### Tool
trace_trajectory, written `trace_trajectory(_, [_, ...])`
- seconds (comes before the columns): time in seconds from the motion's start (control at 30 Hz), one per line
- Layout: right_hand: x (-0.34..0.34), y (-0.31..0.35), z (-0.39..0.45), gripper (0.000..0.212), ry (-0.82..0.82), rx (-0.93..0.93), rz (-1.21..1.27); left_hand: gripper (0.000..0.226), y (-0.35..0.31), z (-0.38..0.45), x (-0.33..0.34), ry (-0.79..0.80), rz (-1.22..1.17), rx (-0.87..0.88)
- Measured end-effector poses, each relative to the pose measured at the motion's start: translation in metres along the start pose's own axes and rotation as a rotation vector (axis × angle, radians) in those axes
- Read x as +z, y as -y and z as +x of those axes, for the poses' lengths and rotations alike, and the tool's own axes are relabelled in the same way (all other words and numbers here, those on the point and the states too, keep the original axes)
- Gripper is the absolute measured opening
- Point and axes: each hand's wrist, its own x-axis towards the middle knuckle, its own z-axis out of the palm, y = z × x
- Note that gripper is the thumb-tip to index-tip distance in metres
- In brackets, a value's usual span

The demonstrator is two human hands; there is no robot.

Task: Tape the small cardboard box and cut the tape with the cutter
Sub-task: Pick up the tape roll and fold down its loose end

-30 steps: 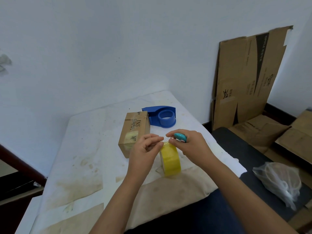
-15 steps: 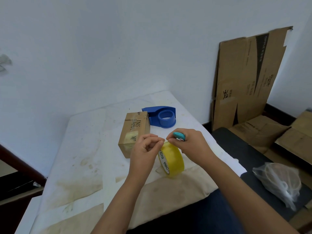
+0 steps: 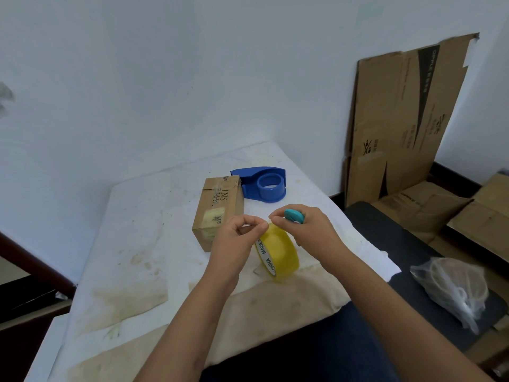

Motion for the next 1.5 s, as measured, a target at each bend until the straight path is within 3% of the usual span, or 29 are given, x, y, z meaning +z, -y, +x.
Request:
trace_trajectory(0.13, [0.0, -0.007, -0.007, 0.03, -0.091, 0.03, -0.106, 0.004, 0.005, 0.0, 0.0, -0.023, 0.004, 0.054])
trace_trajectory(0.3, [0.006, -0.012, -0.012, 0.039, 0.051, 0.206, 0.021, 0.002, 0.008, -0.003, 0.002, -0.055, 0.135, 0.206])
trace_trajectory(0.5, [0.005, -0.01, -0.013, 0.047, 0.043, 0.137, 0.049, 0.002, 0.002, -0.005, -0.001, -0.108, 0.269, 0.305])
trace_trajectory(0.77, [0.002, -0.012, -0.017, 0.042, 0.075, 0.05, 0.009, 0.004, 0.003, 0.0, -0.006, -0.038, 0.14, 0.096])
trace_trajectory(0.97, [0.002, -0.01, -0.017, 0.041, 0.086, 0.007, 0.041, 0.014, 0.006, -0.003, -0.003, -0.01, -0.117, -0.079])
trace_trajectory(1.07, [0.004, -0.01, -0.018, 0.044, 0.082, 0.007, 0.054, 0.015, 0.004, -0.006, 0.001, -0.018, -0.216, -0.067])
trace_trajectory(1.27, [0.005, -0.008, -0.021, 0.045, 0.11, -0.056, 0.072, 0.051, -0.002, -0.006, 0.001, 0.003, -0.143, -0.074])
trace_trajectory(1.5, [-0.002, -0.001, -0.025, 0.031, 0.125, -0.064, 0.173, 0.037, -0.006, -0.004, -0.004, 0.073, -0.341, -0.128])
